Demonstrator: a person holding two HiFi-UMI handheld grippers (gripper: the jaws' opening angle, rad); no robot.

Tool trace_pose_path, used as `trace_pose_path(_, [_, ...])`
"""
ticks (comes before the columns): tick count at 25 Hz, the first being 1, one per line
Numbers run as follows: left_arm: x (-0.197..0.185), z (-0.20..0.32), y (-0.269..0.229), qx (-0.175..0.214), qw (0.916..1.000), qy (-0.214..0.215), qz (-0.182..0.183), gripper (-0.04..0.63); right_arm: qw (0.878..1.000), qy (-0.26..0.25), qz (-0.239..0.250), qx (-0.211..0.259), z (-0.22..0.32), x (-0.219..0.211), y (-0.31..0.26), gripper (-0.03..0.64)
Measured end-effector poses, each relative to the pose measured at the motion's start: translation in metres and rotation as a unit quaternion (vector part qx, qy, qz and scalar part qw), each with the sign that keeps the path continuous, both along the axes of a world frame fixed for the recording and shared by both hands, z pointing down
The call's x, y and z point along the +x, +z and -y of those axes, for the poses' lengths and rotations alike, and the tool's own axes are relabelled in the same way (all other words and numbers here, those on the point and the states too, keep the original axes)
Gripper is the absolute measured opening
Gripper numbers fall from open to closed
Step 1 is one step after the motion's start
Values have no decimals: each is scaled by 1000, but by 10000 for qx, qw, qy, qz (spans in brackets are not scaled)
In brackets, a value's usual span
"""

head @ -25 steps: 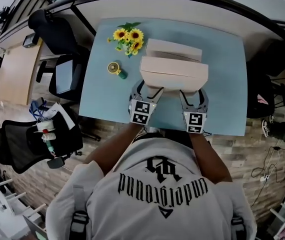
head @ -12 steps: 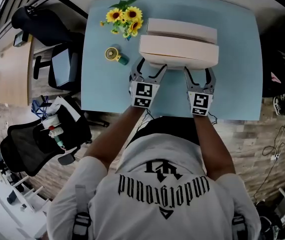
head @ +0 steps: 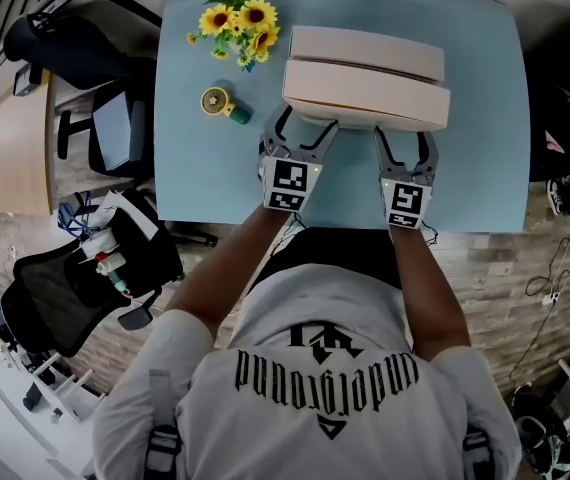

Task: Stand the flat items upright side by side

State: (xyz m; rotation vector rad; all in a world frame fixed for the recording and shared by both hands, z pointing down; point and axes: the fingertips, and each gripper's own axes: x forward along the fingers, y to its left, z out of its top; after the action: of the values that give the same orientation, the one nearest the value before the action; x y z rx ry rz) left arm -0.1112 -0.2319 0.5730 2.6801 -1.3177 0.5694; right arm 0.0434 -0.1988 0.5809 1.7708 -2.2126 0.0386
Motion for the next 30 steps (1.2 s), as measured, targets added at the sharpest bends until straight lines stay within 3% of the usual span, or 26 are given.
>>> trace_pose_path(30, [-2, 2, 16, -16, 10000, 50, 2, 391, 9992, -294, -50, -272, -1, 3, 21, 351])
